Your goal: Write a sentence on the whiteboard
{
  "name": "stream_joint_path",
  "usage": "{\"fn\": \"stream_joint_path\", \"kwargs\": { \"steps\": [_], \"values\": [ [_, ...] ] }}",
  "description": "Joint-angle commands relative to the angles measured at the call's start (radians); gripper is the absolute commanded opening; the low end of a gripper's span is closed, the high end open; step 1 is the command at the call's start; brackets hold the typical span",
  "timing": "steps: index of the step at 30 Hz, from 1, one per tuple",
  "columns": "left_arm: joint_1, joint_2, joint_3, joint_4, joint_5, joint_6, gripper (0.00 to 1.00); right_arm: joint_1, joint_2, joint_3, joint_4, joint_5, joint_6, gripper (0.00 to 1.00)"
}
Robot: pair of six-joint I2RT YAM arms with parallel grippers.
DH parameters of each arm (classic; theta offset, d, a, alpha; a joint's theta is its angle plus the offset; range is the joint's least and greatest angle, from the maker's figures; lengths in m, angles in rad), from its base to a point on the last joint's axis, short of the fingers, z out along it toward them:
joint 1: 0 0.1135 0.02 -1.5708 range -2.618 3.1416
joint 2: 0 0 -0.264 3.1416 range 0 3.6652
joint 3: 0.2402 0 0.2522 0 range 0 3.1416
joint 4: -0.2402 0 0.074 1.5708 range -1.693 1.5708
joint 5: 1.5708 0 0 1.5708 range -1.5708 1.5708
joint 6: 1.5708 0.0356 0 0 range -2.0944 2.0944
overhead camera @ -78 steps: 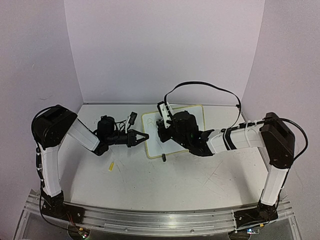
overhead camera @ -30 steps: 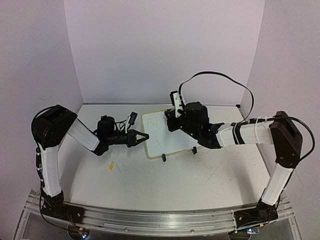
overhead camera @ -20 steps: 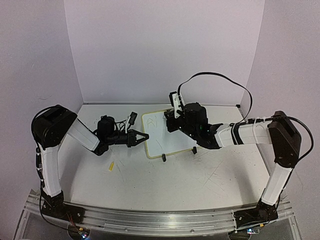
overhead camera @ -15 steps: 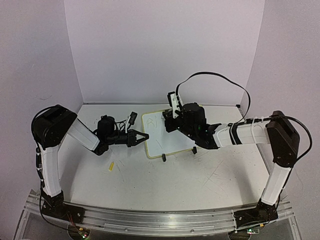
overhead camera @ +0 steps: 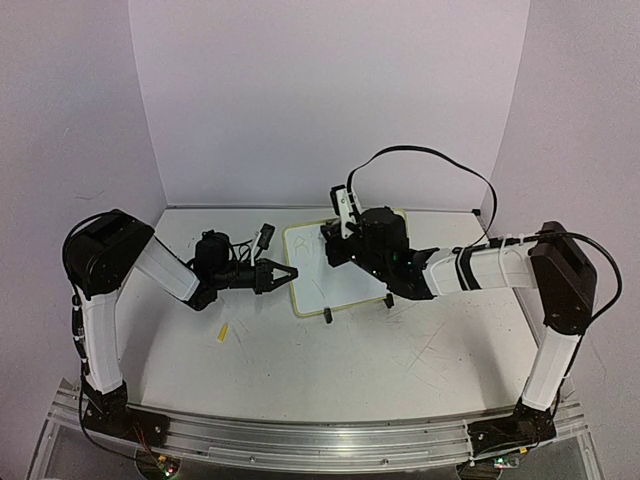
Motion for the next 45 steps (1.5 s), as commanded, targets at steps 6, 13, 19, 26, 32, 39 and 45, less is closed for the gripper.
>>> {"fn": "stream_joint_path", "kwargs": {
  "steps": [6, 13, 19, 26, 32, 39, 45],
  "values": [
    [0.004, -0.016, 0.013, -0.070, -0.027, 0.039, 0.00, 0.003, 0.008, -0.013, -0.019, 0.018, 0.010, 0.00],
    [0.004, -0.016, 0.011, -0.071, -0.029, 0.040, 0.00, 0.003, -0.006, -0.031, -0.019, 0.043, 0.009, 0.00],
    [0.004, -0.017, 0.011, -0.073, -0.029, 0.042, 0.00, 0.003, -0.020, -0.051, -0.018, 0.078, 0.001, 0.00],
    [0.003, -0.016, 0.011, -0.074, -0.029, 0.042, 0.00, 0.003, -0.044, -0.081, -0.008, 0.121, 0.000, 0.00],
    [0.004, -0.015, 0.014, -0.075, -0.028, 0.042, 0.00, 0.003, -0.050, -0.099, -0.008, 0.116, 0.009, 0.00],
    [0.004, -0.016, 0.015, -0.075, -0.028, 0.041, 0.00, 0.022, -0.018, -0.087, -0.010, 0.074, 0.029, 0.00],
    [0.003, -0.020, 0.013, -0.078, -0.029, 0.042, 0.00, 0.028, 0.009, -0.052, -0.009, 0.050, 0.040, 0.00]
  ]
}}
